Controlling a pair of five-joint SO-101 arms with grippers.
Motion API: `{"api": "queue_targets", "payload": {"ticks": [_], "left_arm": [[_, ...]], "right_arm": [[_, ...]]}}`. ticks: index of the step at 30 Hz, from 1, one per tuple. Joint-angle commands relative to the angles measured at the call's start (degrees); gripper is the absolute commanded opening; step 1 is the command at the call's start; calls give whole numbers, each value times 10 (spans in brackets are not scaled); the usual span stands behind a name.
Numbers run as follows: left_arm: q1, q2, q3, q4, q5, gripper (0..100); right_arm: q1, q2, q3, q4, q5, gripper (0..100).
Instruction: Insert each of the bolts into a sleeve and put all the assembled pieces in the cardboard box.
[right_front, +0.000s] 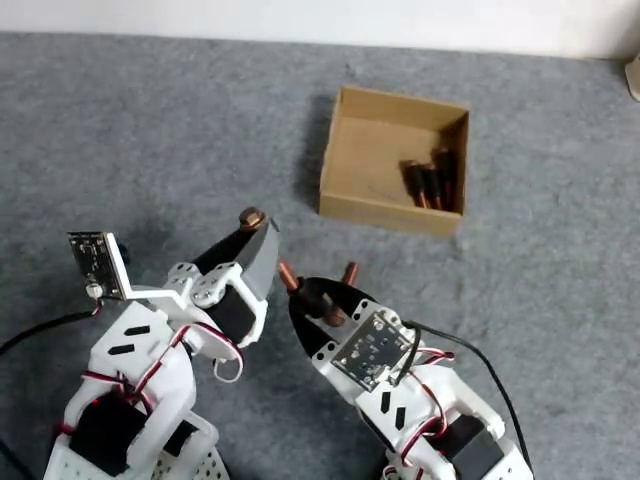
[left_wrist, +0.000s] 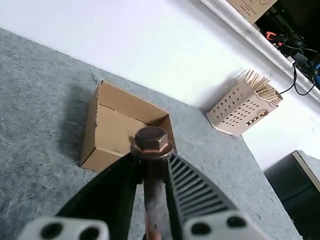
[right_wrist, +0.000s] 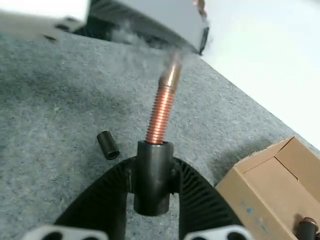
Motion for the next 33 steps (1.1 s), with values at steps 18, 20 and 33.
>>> {"api": "queue_targets", "payload": {"ticks": [18, 20, 33], "left_arm": [[40, 0, -1, 11, 2, 4], [40, -3, 7, 11, 2, 4], [87, -4, 64, 32, -4, 4]], "right_arm": [[-2, -6, -4, -39, -6, 5], [-2, -6, -4, -39, -6, 5], [73, -6, -3, -71, -71, 5]]}}
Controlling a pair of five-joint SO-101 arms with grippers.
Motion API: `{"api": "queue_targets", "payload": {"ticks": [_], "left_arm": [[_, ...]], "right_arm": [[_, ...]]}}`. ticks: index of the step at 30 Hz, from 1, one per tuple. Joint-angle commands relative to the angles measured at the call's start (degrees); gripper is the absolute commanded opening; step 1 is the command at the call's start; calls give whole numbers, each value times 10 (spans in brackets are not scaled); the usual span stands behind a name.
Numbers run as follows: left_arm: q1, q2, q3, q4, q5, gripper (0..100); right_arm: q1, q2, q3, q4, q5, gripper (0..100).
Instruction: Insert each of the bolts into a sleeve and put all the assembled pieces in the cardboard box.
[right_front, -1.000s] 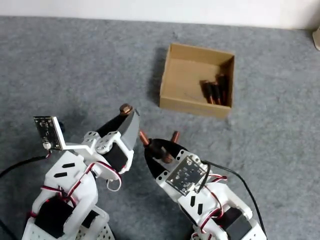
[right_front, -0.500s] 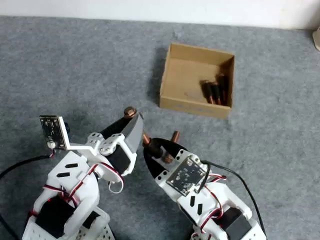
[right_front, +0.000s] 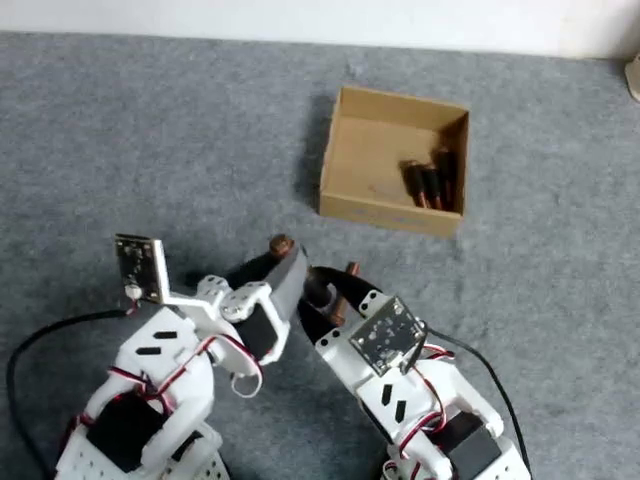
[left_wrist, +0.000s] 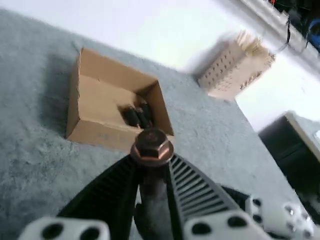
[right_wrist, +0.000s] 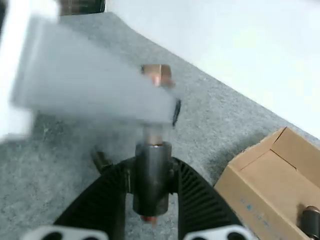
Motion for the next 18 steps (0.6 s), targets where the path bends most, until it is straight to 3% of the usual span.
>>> {"api": "queue_targets", "payload": {"ticks": [1, 4, 10, 15, 18], "left_arm": [[52, 2, 0, 40, -5, 4], [105, 2, -1, 63, -29, 4], [109, 2, -4, 63, -54, 4], [42, 2, -4, 63, -54, 20], [15, 2, -3, 66, -54, 144]], "right_arm": [[25, -7, -10, -33, -9, 5], [27, -7, -10, -31, -9, 5], [28, -7, 2, -31, -9, 5], [28, -7, 6, -32, -9, 5], [28, -7, 6, -31, -9, 5]]}}
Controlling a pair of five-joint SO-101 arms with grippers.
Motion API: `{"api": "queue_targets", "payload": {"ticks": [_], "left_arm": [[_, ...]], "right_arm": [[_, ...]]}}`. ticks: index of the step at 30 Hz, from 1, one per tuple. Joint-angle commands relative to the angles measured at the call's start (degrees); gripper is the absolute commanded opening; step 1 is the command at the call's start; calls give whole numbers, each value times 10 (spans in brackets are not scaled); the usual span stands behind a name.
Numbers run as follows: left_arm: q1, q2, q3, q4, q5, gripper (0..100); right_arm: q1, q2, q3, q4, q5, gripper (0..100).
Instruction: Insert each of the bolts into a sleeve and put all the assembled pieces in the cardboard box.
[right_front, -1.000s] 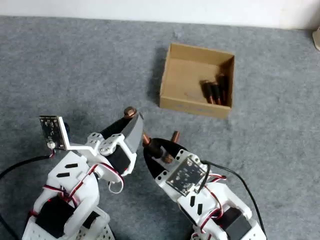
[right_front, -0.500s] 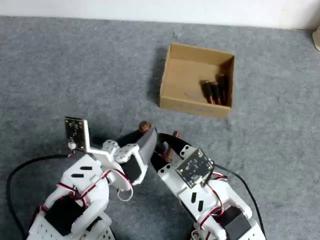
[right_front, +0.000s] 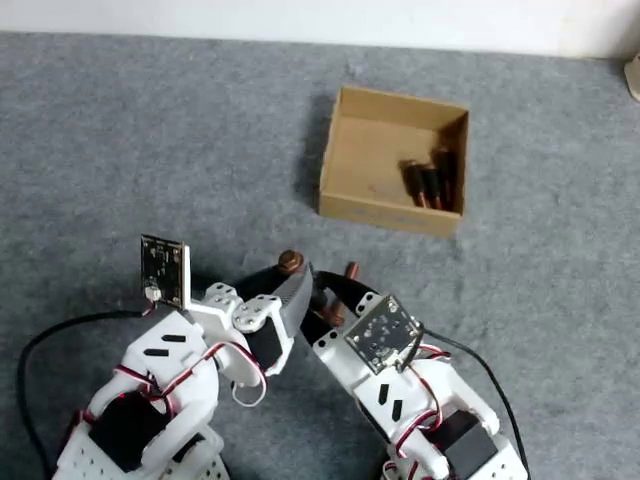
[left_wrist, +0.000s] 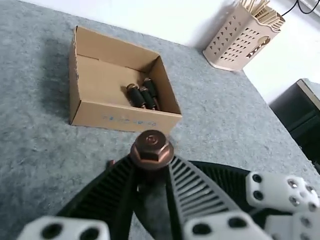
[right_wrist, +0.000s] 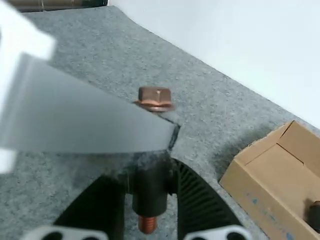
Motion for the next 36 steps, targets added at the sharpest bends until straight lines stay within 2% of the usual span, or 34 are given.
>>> {"api": "queue_targets", "payload": {"ticks": [1, 3, 5, 14, 18, 22, 29, 32, 36], "left_arm": [[-29, 3, -3, 17, -8, 196], [-27, 3, -3, 35, -41, 286], [-19, 3, -3, 53, -58, 326], [12, 3, -71, 62, -57, 258], [44, 3, -146, 101, -37, 246], [45, 3, -203, 135, -33, 245], [45, 3, -202, 236, -60, 245], [20, 4, -168, 242, -127, 245], [-51, 8, -108, 182, -161, 245]], "right_arm": [[27, -7, -9, -30, -6, 5], [27, -7, -9, -30, -6, 5], [27, -7, -9, -30, -6, 5], [28, -7, -7, -29, -6, 5], [28, -7, 8, -30, -5, 5], [28, -7, 9, -30, -5, 5], [28, -7, 12, -30, -5, 5], [28, -7, 12, -30, -5, 5], [28, -7, 13, -30, -5, 5]]}}
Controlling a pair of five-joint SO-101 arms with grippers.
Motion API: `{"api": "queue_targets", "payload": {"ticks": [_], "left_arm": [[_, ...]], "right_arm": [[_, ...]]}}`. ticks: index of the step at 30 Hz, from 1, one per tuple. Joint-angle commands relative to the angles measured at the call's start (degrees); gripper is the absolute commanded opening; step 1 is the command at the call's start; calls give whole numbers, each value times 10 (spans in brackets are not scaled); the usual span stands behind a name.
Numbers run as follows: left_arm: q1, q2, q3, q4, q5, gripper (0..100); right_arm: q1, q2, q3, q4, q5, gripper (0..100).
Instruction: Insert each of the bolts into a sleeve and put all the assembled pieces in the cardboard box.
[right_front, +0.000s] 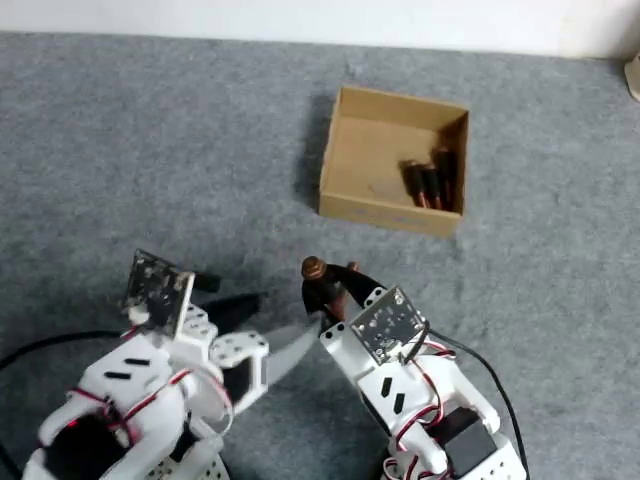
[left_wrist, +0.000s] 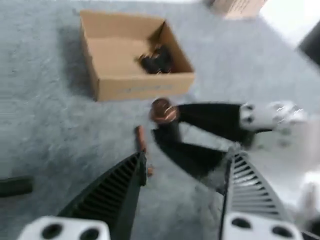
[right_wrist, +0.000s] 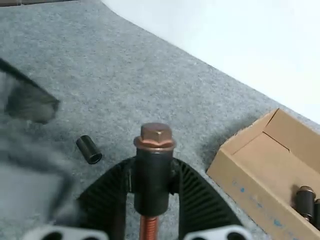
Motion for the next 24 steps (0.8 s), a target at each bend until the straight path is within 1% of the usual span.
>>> {"api": "queue_targets", "payload": {"ticks": [1, 3, 5, 7, 10, 11, 14, 18, 21, 22, 24], "left_arm": [[-59, 7, 47, -66, -30, 245], [-91, 7, 89, -122, -55, 245], [-116, 7, 134, -187, -76, 217], [-136, 7, 177, -263, -95, 149], [-167, 4, 233, -365, -127, 16], [-180, 4, 248, -388, -131, 0], [-211, 3, 304, -407, -135, 38], [-255, 2, 335, -423, -136, 37], [-294, 2, 336, -428, -137, 4], [-305, 2, 336, -426, -146, 7], [-320, 7, 337, -425, -186, 7]], "right_arm": [[6, -6, -4, -29, -4, 5], [6, -6, 0, -29, -4, 5], [6, -6, 10, -31, -4, 5], [6, -6, 16, -40, -4, 5], [6, -6, 23, -48, -4, 5], [6, -6, 23, -48, -4, 5], [9, -6, 24, -48, -4, 5], [16, -6, 26, -52, -4, 5], [25, -6, 26, -53, -4, 5], [27, -6, 26, -53, -4, 5], [29, -6, 26, -53, -4, 5]]}}
